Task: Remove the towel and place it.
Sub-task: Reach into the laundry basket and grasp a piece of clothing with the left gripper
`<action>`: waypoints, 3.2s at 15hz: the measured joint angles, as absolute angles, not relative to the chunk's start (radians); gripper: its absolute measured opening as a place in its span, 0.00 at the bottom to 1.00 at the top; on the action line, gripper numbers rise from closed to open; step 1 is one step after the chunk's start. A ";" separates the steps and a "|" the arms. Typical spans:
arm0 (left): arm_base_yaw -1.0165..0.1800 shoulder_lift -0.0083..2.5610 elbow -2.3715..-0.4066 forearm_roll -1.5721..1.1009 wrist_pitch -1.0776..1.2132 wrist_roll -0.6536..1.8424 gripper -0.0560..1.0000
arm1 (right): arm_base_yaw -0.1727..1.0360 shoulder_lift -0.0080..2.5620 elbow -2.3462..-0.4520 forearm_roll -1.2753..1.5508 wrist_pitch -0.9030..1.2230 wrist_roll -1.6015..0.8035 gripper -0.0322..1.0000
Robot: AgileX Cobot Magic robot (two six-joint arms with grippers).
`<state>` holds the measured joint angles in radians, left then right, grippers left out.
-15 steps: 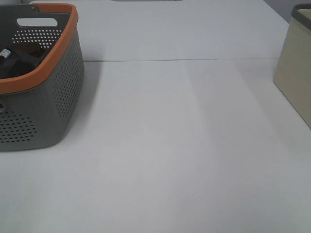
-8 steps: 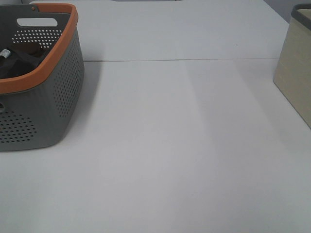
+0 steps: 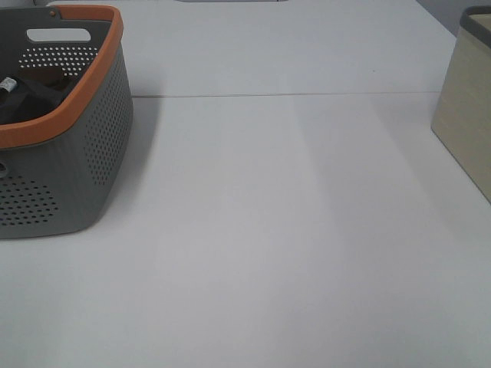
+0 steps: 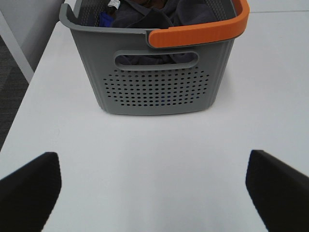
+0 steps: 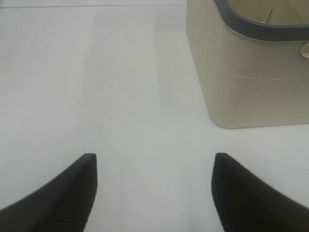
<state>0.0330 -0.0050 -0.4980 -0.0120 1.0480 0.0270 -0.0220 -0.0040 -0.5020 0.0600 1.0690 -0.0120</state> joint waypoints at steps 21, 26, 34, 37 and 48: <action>0.033 -0.005 -0.498 -0.009 1.048 0.049 0.98 | -0.022 -0.004 -0.502 0.060 1.069 -0.012 0.61; 0.033 -0.005 -0.498 -0.009 1.048 0.049 0.98 | -0.022 -0.004 -0.502 0.061 1.069 -0.012 0.61; 0.033 0.501 -0.881 -0.065 1.199 0.292 0.98 | -0.022 -0.004 -0.502 0.066 1.069 -0.012 0.61; 0.033 0.778 -1.075 -0.071 1.212 0.394 0.98 | -0.022 -0.004 -0.502 0.066 1.069 -0.012 0.61; 0.033 1.729 -1.670 -0.061 1.157 0.851 0.98 | -0.022 -0.004 -0.502 0.067 1.069 -0.012 0.61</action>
<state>0.0330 1.7290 -1.6700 -0.0610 1.1570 0.8510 -0.0220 -0.0040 -0.5020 0.0670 1.0690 -0.0120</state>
